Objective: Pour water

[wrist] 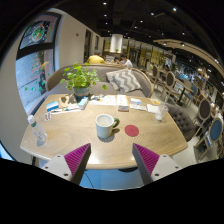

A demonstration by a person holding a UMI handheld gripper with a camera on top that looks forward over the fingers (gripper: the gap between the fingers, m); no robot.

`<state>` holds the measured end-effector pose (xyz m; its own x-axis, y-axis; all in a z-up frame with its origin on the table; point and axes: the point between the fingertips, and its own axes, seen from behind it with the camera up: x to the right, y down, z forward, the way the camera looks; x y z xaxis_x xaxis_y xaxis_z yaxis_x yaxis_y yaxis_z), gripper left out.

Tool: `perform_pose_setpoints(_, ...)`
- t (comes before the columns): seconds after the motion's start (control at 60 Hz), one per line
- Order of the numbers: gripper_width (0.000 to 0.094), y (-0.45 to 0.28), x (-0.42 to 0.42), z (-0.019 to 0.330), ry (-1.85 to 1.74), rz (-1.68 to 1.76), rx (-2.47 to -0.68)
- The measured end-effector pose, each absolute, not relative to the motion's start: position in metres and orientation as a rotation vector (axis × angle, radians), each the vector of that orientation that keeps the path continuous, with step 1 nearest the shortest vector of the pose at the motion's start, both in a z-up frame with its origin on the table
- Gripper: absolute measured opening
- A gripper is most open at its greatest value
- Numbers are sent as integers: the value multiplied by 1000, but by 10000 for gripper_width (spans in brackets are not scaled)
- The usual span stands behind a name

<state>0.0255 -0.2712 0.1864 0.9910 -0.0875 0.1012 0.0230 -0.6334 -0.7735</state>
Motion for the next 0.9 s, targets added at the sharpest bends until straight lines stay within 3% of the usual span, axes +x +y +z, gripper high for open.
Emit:
perform_pose_setpoints(0.267, 853, -282, -36, 154, 25, -147, -2282)
perform_pose_setpoints(0.55, 857, -293, -192, 111, -63, 46, -2268)
perform_pose_setpoints(0.9, 862, -185, -335, 75, -189, 160, -2107)
